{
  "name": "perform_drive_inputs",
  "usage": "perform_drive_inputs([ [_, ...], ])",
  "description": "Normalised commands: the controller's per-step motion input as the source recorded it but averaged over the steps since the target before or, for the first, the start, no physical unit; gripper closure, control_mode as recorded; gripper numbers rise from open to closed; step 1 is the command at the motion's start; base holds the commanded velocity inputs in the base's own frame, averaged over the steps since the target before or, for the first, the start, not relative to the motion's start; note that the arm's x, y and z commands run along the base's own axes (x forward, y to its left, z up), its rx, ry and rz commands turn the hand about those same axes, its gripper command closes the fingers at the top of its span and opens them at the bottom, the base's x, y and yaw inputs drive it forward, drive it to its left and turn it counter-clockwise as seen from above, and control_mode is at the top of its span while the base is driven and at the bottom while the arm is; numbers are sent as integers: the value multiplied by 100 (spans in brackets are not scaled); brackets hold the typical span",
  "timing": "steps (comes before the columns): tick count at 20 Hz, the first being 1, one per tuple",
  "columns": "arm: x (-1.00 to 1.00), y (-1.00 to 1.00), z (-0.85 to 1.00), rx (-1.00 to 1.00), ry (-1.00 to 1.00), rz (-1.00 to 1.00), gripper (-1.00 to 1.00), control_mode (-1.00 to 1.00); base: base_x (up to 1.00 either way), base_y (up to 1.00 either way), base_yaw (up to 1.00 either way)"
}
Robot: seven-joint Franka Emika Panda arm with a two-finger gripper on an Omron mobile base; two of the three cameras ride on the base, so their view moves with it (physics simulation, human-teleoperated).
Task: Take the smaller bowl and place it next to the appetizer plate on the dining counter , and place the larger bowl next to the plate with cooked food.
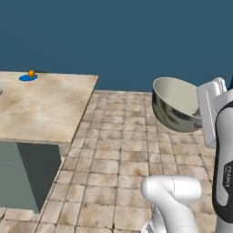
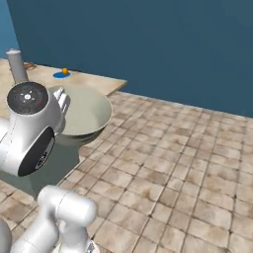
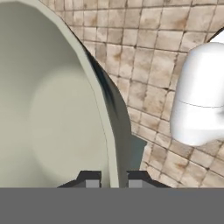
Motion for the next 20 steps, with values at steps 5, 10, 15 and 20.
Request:
perform_drive_inputs([
  [5, 0, 0, 0, 0, 0, 0, 100, 100, 73, -100, -9],
  [10, 0, 0, 0, 0, 0, 0, 100, 100, 100, -100, 19],
  [15, 0, 0, 0, 0, 0, 0, 100, 100, 100, -97, 28],
  [20, 0, 0, 0, 0, 0, 0, 100, 100, 100, -97, 35],
])
